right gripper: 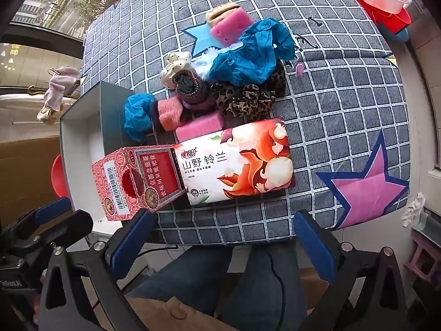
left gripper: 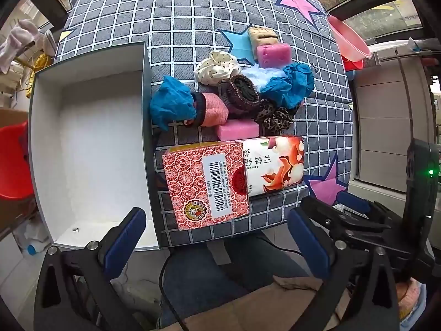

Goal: Organize soft objects
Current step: 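Move both grippers toward the pile of soft items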

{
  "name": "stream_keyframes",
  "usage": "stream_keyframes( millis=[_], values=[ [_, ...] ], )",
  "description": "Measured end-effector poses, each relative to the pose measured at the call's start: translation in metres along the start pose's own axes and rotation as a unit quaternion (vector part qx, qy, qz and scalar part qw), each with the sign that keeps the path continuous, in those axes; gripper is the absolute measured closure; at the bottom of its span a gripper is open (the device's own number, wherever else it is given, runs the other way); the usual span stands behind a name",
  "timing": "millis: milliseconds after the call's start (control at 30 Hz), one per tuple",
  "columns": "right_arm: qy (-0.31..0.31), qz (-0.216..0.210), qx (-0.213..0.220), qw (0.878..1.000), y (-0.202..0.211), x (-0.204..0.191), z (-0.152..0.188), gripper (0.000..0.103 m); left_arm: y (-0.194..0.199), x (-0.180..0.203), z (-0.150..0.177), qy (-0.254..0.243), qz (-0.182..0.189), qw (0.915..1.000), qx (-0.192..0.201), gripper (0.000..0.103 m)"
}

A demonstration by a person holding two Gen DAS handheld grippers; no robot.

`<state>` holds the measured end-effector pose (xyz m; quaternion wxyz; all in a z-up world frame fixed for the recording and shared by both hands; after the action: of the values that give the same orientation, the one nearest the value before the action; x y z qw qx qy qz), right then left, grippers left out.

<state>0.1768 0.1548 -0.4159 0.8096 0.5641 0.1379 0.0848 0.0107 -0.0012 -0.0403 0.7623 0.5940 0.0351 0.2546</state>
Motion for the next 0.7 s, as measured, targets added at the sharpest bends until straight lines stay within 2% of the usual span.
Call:
stream_keyframes(
  millis=[400, 567, 700],
  values=[
    [-0.008, -0.004, -0.001, 1.000, -0.004, 0.003, -0.003, 0.000, -0.003, -0.003, -0.009, 0.013, -0.001, 0.9999, -0.009, 0.000],
    [-0.025, -0.010, 0.011, 1.000, 0.001, 0.016, -0.009, 0.000, 0.004, -0.006, -0.020, 0.019, -0.009, 0.9997, 0.009, 0.000],
    [-0.034, -0.022, 0.014, 0.999, 0.001, 0.027, -0.018, 0.000, 0.009, -0.005, -0.038, 0.017, 0.008, 0.9996, 0.021, 0.000]
  ],
)
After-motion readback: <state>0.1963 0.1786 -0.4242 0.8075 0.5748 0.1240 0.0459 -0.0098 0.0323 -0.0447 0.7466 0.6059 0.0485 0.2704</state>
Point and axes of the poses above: each gripper's, at about its wrist camera, not at the fingertips, and y roughly against the way its jaws point, x to its right, z to its underside, the point moved 4 cm from there along -y, roughly the way its jaws point, and after that the axes turned 11 degrees about -x, right-handed, at the moved point
